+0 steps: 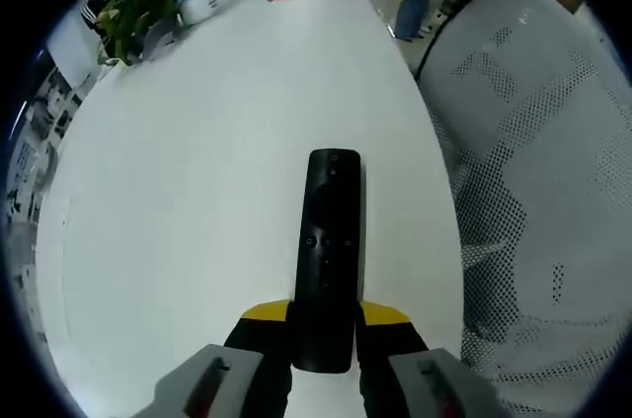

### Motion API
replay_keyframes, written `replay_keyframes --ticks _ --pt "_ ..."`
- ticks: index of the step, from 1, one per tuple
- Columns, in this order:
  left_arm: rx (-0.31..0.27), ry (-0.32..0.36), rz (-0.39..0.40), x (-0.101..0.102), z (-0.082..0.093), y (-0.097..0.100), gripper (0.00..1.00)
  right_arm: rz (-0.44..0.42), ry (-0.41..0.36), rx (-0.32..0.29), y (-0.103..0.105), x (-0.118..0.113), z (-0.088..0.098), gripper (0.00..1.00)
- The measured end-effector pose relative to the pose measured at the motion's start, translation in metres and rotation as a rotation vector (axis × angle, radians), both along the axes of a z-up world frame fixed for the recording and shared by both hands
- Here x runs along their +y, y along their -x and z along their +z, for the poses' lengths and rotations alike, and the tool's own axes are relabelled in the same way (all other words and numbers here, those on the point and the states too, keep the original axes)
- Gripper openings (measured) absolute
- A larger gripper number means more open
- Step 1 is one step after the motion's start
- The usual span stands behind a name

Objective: Press the specified remote control buttons in sequence, fully releasing each button before pressing the next.

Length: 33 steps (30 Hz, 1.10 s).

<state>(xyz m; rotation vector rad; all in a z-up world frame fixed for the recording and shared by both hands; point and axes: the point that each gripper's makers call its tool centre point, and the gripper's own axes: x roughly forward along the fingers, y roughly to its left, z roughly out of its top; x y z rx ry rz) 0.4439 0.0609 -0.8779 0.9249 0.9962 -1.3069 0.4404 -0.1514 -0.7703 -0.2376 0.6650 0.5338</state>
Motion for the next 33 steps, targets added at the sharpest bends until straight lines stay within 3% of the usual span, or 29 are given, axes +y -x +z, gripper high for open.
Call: replay_keyframes --ticks 15,21,26,33 --pt "-0.003 0.002 0.024 -0.004 0.000 0.021 0.24 0.025 0.005 0.008 0.003 0.003 -0.001 0.39" --pt "-0.030 -0.010 0.031 -0.005 -0.001 0.024 0.24 0.054 0.016 0.029 0.006 0.008 -0.006 0.39" --pt "-0.031 0.022 0.040 -0.004 -0.001 0.025 0.24 0.162 0.047 0.089 0.018 0.022 -0.016 0.39" --pt "-0.038 0.137 0.073 -0.004 0.001 0.030 0.24 0.350 0.138 0.202 0.035 0.039 -0.036 0.31"
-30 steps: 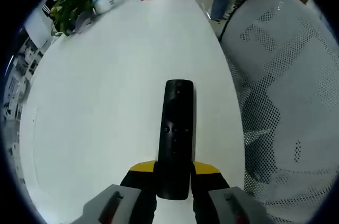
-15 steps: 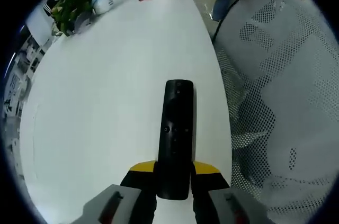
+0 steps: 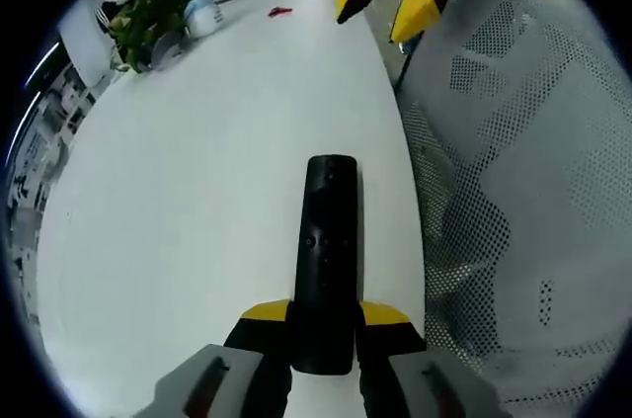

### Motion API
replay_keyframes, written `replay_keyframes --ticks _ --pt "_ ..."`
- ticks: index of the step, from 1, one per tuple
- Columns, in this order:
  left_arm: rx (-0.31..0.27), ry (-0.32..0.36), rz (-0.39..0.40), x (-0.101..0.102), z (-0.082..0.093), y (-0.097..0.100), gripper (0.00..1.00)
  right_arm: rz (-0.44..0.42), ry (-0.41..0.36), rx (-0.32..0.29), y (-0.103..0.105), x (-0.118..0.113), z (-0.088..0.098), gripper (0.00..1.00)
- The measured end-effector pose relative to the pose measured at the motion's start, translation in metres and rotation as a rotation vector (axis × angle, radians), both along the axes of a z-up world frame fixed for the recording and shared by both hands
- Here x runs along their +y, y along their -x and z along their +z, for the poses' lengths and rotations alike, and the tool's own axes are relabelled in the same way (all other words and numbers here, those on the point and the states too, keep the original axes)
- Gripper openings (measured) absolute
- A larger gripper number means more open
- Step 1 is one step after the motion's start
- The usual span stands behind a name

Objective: Press the specified remote control buttons in sequence, fully releasing each button before pressing the next.

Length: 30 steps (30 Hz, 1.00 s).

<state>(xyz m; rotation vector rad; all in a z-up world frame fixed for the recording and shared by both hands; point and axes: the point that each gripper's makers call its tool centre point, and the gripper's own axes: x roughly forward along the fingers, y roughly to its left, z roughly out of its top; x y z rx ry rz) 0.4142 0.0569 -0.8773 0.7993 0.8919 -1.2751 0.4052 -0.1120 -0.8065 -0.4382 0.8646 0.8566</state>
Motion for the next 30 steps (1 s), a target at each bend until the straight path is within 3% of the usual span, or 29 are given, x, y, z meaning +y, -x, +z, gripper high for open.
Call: replay_keyframes --ticks 6,11,15,18,30 --pt "-0.017 0.087 0.013 0.001 0.000 0.003 0.24 0.059 -0.019 0.053 -0.005 0.015 -0.006 0.26" --pt "-0.021 0.102 0.008 -0.001 0.001 0.003 0.24 0.093 -0.033 0.083 -0.010 0.035 -0.014 0.14" --pt "-0.020 0.114 0.011 -0.002 0.001 0.003 0.24 0.161 -0.010 0.105 -0.011 0.058 -0.024 0.10" --pt "-0.019 0.115 0.013 -0.002 0.001 0.003 0.24 0.203 0.011 0.109 -0.012 0.069 -0.028 0.00" --pt "-0.008 0.123 0.021 -0.001 0.001 0.003 0.24 0.267 0.087 0.138 -0.019 0.086 -0.047 0.00"
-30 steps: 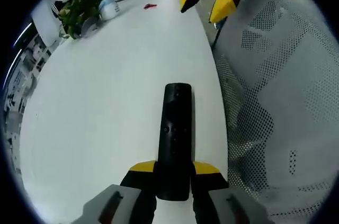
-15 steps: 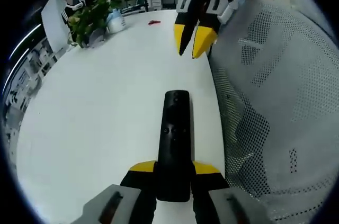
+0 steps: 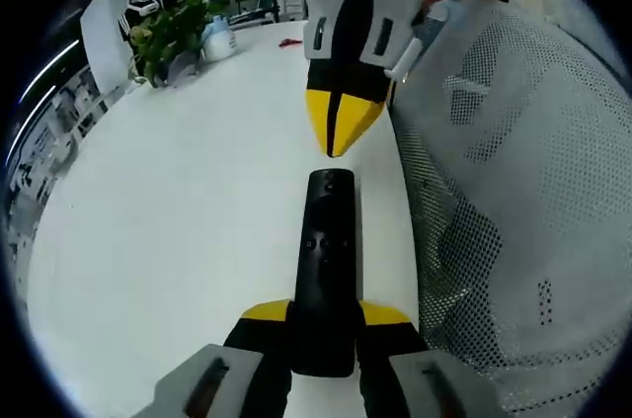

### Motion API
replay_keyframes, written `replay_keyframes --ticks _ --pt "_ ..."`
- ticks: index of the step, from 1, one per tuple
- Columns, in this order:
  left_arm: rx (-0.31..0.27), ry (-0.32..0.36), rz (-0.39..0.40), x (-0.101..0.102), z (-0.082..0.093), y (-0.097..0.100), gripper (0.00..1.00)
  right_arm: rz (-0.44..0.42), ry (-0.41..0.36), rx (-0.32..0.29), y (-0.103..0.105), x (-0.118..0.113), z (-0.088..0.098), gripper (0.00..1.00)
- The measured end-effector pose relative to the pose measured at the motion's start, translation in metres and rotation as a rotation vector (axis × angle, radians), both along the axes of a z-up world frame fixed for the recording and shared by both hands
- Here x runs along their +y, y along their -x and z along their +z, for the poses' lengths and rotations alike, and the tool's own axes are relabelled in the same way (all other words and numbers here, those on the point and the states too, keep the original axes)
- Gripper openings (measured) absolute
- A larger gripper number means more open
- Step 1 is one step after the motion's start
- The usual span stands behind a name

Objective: Press the specified remote control buttons in sequence, fully releasing each button before pressing the next.

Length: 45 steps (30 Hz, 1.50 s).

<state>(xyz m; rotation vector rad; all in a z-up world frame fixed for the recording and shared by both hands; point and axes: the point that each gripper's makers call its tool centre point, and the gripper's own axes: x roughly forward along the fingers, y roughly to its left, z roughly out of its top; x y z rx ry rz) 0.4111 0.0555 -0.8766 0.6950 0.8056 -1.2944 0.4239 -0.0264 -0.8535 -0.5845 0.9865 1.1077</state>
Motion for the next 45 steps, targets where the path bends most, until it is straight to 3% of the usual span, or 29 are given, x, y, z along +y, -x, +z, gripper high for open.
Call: replay_keyframes --ticks 17,26,33,45 --pt "0.000 -0.007 -0.007 0.000 0.000 0.000 0.24 0.078 0.118 -0.012 0.000 0.001 -0.015 0.00" --pt "0.001 -0.005 -0.012 0.000 0.000 0.000 0.24 0.093 0.141 -0.005 -0.001 0.000 -0.016 0.00" --pt "0.003 0.004 -0.012 0.000 0.000 0.000 0.24 0.075 0.177 0.040 -0.001 0.001 -0.017 0.00" --pt "0.003 0.009 -0.014 0.000 0.001 0.000 0.24 0.092 0.186 0.019 0.000 0.000 -0.015 0.00"
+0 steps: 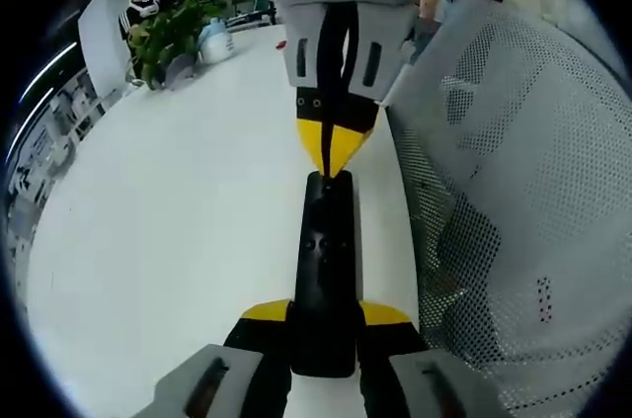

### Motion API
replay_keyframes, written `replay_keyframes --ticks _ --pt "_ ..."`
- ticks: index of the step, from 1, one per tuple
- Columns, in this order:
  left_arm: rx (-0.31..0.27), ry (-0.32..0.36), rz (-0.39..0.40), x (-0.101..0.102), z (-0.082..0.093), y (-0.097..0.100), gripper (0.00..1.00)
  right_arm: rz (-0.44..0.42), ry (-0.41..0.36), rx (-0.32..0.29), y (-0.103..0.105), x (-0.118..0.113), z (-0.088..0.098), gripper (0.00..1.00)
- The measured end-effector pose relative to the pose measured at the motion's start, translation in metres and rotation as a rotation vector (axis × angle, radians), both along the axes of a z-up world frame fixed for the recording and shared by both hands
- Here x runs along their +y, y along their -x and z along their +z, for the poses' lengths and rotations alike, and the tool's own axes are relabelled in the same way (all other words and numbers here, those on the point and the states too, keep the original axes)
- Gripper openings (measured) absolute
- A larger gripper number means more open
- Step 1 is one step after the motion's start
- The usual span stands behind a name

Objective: Press the specified remote control buttons in sequence, fully releasing each button before pressing the next.

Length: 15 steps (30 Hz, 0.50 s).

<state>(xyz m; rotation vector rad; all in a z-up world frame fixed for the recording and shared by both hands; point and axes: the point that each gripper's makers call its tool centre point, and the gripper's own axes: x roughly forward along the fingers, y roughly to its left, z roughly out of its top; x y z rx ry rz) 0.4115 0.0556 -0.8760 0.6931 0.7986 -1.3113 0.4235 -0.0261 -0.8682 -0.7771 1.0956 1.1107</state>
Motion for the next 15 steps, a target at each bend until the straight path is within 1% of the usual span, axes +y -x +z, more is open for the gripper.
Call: replay_keyframes --ticks 1,3,7,10,11,12,15 --pt "0.000 0.000 0.001 0.0000 0.0001 0.0000 0.24 0.005 -0.006 -0.007 0.0004 0.0018 0.0006 0.00" --pt "0.000 0.000 0.002 -0.0001 0.0001 0.0000 0.24 0.014 -0.033 0.001 0.0034 0.0079 0.0030 0.00" --pt "0.001 0.001 0.003 -0.0001 0.0001 -0.0001 0.24 0.017 -0.033 -0.013 0.0004 0.0099 0.0029 0.00" --pt "0.001 0.001 0.002 -0.0003 0.0000 -0.0001 0.24 -0.001 -0.043 0.003 -0.0012 0.0108 0.0002 0.00" --pt "0.001 0.002 0.002 -0.0004 0.0000 -0.0001 0.24 -0.002 -0.033 0.008 -0.0006 0.0093 -0.0023 0.00" --pt "0.001 0.002 0.002 -0.0004 0.0001 -0.0001 0.24 0.002 -0.043 0.005 -0.0009 0.0107 -0.0005 0.00" --pt "0.001 0.003 0.002 -0.0004 0.0000 -0.0002 0.24 0.000 -0.040 0.006 -0.0005 0.0102 -0.0007 0.00"
